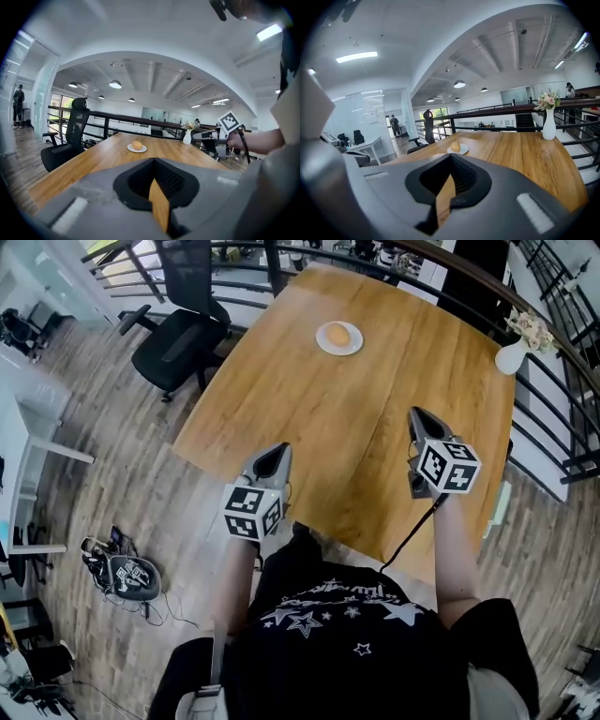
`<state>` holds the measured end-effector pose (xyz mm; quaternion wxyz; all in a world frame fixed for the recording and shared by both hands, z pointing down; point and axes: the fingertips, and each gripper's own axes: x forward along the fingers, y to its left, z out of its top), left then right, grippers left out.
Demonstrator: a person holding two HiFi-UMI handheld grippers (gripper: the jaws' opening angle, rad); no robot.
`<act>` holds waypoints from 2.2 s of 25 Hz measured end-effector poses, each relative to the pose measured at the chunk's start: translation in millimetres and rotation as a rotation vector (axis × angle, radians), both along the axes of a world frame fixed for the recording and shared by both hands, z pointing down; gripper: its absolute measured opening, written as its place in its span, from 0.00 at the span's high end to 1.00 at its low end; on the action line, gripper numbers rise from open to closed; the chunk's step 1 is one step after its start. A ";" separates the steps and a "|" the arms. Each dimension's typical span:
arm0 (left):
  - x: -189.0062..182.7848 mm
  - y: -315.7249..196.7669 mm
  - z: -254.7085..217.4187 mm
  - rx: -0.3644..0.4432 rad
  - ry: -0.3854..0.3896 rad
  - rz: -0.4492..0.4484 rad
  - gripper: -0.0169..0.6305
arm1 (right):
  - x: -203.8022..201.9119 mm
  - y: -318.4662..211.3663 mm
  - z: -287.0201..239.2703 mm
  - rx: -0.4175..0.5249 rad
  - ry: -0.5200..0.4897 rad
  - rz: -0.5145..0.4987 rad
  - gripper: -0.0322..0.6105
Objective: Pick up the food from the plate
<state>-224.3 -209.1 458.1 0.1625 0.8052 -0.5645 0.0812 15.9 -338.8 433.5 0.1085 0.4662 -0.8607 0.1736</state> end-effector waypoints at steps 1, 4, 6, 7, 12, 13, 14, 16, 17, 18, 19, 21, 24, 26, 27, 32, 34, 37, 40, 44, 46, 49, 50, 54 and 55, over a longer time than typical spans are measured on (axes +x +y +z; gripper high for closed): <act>-4.1 -6.9 -1.7 0.003 0.001 0.007 0.97 | -3.4 -5.1 -4.1 0.007 0.003 0.001 0.95; -14.5 -24.5 -6.6 0.014 0.006 0.027 0.97 | -13.9 -20.6 -18.7 0.028 0.002 0.007 0.95; -19.4 -34.4 -9.4 0.017 0.007 0.040 0.97 | -20.9 -31.8 -28.1 0.033 -0.016 0.011 0.95; -21.9 -39.5 -10.9 0.019 0.006 0.046 0.97 | -25.2 -37.6 -32.5 0.035 -0.022 0.010 0.95; -35.8 -65.9 -14.7 0.024 0.005 0.071 0.97 | -52.0 -66.4 -40.5 0.034 0.000 -0.023 0.95; -38.5 -71.9 -14.6 0.025 0.005 0.075 0.97 | -57.1 -73.0 -40.1 0.029 -0.004 -0.026 0.95; -41.3 -78.4 -14.8 0.026 0.004 0.079 0.97 | -62.1 -80.0 -39.5 0.022 -0.011 -0.029 0.95; -46.8 -92.3 -16.5 0.029 0.001 0.091 0.97 | -71.5 -94.6 -37.7 0.005 -0.021 -0.033 0.95; -49.5 -99.5 -18.0 0.032 0.000 0.097 0.97 | -75.7 -101.5 -36.6 -0.004 -0.024 -0.034 0.95; -52.4 -106.7 -19.5 0.037 -0.001 0.102 0.97 | -79.4 -108.1 -35.3 -0.011 -0.024 -0.035 0.95; -55.5 -113.7 -20.9 0.042 -0.002 0.105 0.97 | -82.7 -114.1 -33.7 -0.016 -0.020 -0.035 0.95; -61.2 -127.9 -22.8 0.045 -0.004 0.109 0.97 | -88.6 -124.5 -30.3 -0.030 -0.010 -0.038 0.95; -65.6 -149.7 -24.0 0.043 -0.004 0.122 0.97 | -96.8 -138.5 -24.6 -0.051 -0.005 -0.038 0.95; -67.1 -163.4 -22.0 0.038 -0.005 0.137 0.97 | -103.4 -147.5 -15.8 -0.065 0.005 -0.034 0.95; -67.6 -170.1 -20.1 0.034 -0.005 0.143 0.97 | -106.8 -151.9 -10.4 -0.072 0.007 -0.030 0.95; -67.4 -200.1 -6.8 0.009 0.004 0.164 0.97 | -118.2 -174.2 12.8 -0.085 0.019 0.002 0.95; -68.1 -210.4 -1.3 -0.003 0.011 0.172 0.97 | -122.2 -182.6 20.4 -0.074 0.044 0.009 0.95; -68.7 -224.5 8.6 -0.019 0.018 0.181 0.97 | -127.7 -195.5 32.6 -0.050 0.078 0.004 0.88; -67.5 -236.4 18.3 -0.034 0.020 0.187 0.97 | -130.6 -207.7 47.3 -0.038 0.106 0.001 0.76; -70.4 -248.7 31.7 -0.062 0.025 0.191 0.97 | -137.0 -221.5 66.1 -0.028 0.140 0.001 0.62; -73.2 -253.9 38.4 -0.077 0.029 0.191 0.97 | -141.9 -228.7 74.5 -0.021 0.152 -0.007 0.60; -76.4 -263.2 46.7 -0.095 0.034 0.193 0.97 | -149.7 -241.9 86.8 -0.027 0.170 -0.026 0.57; -77.0 -266.6 49.0 -0.098 0.034 0.194 0.97 | -151.7 -247.3 91.3 -0.042 0.174 -0.028 0.55; -78.2 -279.2 56.1 -0.105 0.036 0.190 0.97 | -162.7 -272.0 109.4 -0.120 0.155 -0.042 0.44; -78.2 -281.7 57.3 -0.107 0.037 0.189 0.97 | -167.5 -276.8 114.1 -0.137 0.153 -0.056 0.39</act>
